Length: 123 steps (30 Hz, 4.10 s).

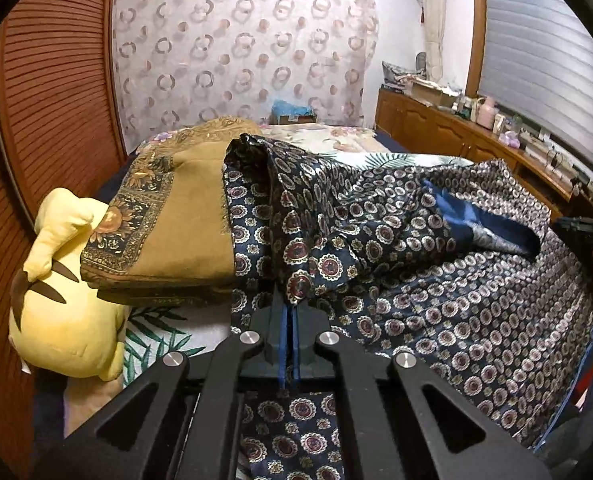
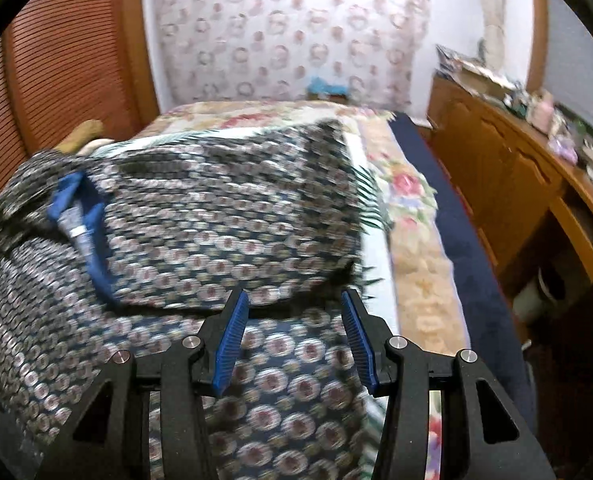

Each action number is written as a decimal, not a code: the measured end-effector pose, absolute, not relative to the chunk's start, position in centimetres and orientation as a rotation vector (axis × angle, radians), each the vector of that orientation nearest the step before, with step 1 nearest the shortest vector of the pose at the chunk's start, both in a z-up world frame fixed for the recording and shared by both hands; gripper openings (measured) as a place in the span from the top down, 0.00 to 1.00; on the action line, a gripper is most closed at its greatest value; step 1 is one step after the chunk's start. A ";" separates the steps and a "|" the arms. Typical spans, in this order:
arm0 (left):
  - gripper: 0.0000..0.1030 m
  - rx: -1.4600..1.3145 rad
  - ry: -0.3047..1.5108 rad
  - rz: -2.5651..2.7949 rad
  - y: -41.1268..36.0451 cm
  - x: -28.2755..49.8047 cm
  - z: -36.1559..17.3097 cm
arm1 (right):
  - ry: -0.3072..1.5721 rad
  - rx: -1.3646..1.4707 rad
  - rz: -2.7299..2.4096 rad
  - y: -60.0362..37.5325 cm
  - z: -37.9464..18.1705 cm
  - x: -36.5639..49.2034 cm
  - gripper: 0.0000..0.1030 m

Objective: Fold small clothes

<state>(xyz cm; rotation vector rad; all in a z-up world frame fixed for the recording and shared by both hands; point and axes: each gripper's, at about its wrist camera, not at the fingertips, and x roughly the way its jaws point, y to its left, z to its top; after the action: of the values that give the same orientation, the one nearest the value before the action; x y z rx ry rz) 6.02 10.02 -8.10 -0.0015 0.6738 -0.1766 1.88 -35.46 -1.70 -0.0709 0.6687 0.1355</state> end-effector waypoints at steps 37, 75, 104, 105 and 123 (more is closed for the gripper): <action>0.94 -0.073 0.644 -0.161 12.0 -1.7 -7.3 | 0.600 -0.023 0.154 -39.9 0.5 -6.6 0.99; 0.27 -0.124 0.741 -0.092 13.6 -1.2 -10.6 | 0.708 -0.217 0.318 -24.4 -6.0 7.4 0.40; 0.95 -0.135 0.639 -0.247 9.9 -1.0 -7.0 | 0.652 -0.217 0.320 -25.2 -7.4 5.4 0.34; 0.95 -0.136 0.627 -0.255 9.8 -1.0 -6.6 | 0.652 -0.217 0.320 -25.3 -7.4 5.5 0.34; 0.96 -0.051 0.491 -0.424 2.2 2.3 -0.7 | 0.664 -0.173 0.295 -26.6 -5.8 4.3 0.34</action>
<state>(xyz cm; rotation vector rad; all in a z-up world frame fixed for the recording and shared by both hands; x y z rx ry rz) 2.33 2.22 -0.67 -0.0507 0.4909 -0.4244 4.31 -26.60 -5.76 -0.1734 0.6640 0.2950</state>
